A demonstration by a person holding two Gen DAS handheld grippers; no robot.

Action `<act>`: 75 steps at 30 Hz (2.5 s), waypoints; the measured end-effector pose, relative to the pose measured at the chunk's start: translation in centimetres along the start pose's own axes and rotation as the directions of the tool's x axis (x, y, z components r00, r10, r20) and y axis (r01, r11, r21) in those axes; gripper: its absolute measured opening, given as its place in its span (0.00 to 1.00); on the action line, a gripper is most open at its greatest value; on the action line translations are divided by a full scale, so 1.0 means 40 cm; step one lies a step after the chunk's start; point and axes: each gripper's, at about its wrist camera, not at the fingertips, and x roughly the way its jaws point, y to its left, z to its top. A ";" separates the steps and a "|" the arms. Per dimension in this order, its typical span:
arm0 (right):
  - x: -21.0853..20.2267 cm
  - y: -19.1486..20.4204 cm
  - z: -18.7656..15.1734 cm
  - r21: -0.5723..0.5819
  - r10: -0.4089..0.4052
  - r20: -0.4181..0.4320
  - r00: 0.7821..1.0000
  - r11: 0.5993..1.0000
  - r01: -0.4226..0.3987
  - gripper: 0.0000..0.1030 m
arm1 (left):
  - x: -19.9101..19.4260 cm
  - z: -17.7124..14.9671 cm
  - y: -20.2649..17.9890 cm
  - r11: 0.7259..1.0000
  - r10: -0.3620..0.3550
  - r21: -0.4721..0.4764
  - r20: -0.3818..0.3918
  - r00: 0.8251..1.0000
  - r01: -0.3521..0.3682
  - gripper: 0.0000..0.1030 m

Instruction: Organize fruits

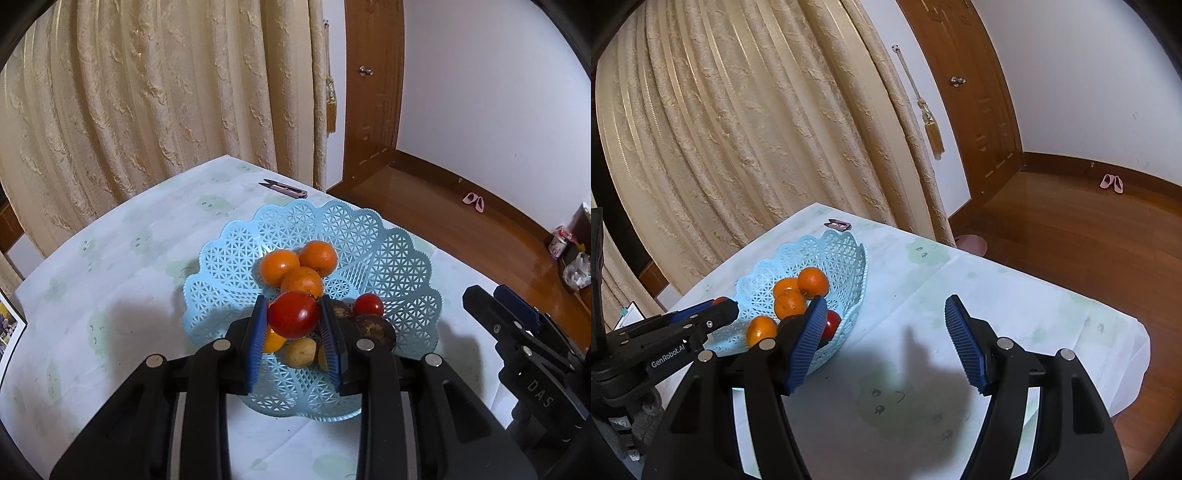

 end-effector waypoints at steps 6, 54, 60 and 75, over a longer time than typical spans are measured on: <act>-0.008 0.005 0.000 0.000 0.004 0.005 1.000 1.000 -0.004 0.66 | -0.012 -0.002 0.000 1.000 0.009 -0.005 0.019 1.000 -0.009 0.45; -0.057 0.168 -0.047 -0.292 0.024 0.046 0.999 0.956 -0.010 0.97 | -0.126 -0.059 0.112 0.965 0.261 -0.016 0.144 0.955 -0.262 0.93; -0.057 0.194 -0.060 -0.323 0.026 0.046 0.999 0.946 -0.009 0.97 | -0.121 -0.067 0.102 0.955 0.293 0.007 0.155 0.943 -0.298 0.95; -0.052 0.199 -0.062 -0.328 0.010 0.050 0.999 0.945 0.006 0.97 | -0.111 -0.077 0.075 0.945 0.312 0.046 0.164 0.936 -0.323 0.95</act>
